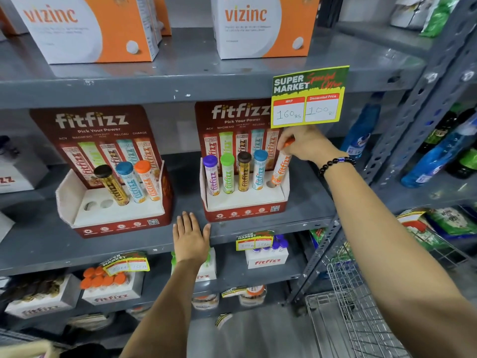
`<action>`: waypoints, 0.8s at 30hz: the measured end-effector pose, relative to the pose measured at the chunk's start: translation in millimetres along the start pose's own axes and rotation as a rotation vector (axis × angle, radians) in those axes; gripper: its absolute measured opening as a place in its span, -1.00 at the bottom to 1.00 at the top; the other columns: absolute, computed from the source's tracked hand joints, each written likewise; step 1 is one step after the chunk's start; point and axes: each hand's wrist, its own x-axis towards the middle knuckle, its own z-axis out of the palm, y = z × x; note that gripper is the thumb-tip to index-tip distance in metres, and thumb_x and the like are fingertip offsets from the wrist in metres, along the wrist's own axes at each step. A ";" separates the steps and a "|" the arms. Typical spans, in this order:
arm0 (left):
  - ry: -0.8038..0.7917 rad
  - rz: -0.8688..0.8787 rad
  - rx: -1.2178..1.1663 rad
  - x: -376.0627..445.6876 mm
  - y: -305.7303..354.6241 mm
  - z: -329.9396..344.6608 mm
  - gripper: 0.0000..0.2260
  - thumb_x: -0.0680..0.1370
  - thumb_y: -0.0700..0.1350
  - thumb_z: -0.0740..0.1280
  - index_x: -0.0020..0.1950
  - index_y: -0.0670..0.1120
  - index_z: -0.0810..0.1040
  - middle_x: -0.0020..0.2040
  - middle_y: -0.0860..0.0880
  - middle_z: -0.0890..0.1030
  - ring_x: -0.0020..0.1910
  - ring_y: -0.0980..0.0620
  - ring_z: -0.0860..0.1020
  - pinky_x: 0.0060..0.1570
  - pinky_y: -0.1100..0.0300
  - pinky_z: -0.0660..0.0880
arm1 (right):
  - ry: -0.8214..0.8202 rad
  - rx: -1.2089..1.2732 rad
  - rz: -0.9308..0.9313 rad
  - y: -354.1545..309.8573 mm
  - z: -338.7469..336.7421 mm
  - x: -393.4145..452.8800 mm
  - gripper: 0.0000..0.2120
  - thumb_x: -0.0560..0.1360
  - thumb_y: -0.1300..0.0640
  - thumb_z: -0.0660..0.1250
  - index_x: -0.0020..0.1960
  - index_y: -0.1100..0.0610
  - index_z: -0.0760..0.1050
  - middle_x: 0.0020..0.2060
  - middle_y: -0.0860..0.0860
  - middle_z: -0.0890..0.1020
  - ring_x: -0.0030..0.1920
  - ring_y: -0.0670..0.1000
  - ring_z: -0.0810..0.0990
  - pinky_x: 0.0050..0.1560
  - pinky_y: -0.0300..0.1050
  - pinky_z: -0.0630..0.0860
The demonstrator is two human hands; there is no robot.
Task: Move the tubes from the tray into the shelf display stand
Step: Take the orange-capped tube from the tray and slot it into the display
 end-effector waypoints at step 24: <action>-0.029 -0.013 0.013 2.1 0.4 -0.9 -0.42 0.60 0.17 -0.16 0.51 -0.14 -0.12 0.55 -0.15 -0.06 0.51 -0.13 -0.12 0.44 0.03 -0.19 | 0.031 0.033 -0.018 16.0 49.8 4.8 -0.68 0.41 0.35 0.38 0.15 0.21 0.53 0.16 0.19 0.59 0.15 0.18 0.51 0.04 -0.17 0.34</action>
